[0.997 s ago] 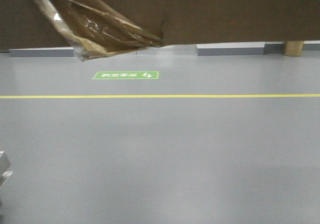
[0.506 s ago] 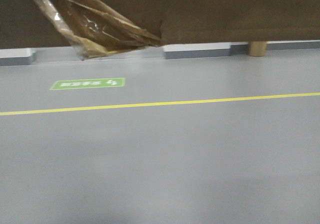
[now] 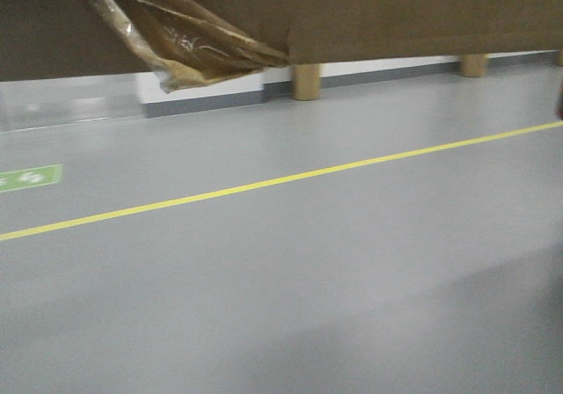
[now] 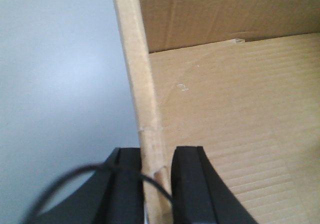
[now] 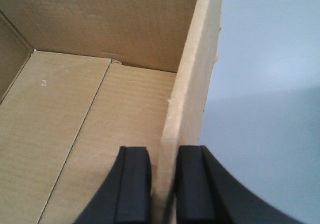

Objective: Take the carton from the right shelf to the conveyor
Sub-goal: 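Hold the carton in both grippers while driving toward the conveyor, then carry the carton over the grey conveyor belt with both grippers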

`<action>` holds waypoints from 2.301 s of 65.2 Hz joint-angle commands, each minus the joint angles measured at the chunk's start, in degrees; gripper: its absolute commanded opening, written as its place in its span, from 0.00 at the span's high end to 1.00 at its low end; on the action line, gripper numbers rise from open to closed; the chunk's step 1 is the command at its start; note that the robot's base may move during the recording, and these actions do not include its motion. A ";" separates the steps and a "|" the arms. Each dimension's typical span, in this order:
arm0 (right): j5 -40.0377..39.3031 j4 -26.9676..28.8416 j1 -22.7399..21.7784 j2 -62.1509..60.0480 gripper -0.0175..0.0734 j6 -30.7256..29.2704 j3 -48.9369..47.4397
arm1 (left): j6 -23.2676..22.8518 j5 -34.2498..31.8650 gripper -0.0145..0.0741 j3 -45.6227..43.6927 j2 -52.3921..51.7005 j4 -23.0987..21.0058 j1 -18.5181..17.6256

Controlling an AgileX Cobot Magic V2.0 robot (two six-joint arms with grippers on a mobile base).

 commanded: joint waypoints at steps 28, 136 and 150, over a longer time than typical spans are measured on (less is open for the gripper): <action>-5.81 -0.02 -0.04 -0.71 0.87 -0.98 -0.34 | 0.50 -1.33 0.86 -0.47 -0.75 -0.29 -0.15; -5.92 -0.02 -0.04 -0.71 0.87 -0.98 -0.34 | 0.50 -1.33 0.86 -0.47 -0.75 17.58 -0.15; -5.92 -0.02 -0.04 -0.71 0.87 -0.98 -0.34 | 0.50 -1.44 0.86 -0.47 -0.75 17.60 -0.15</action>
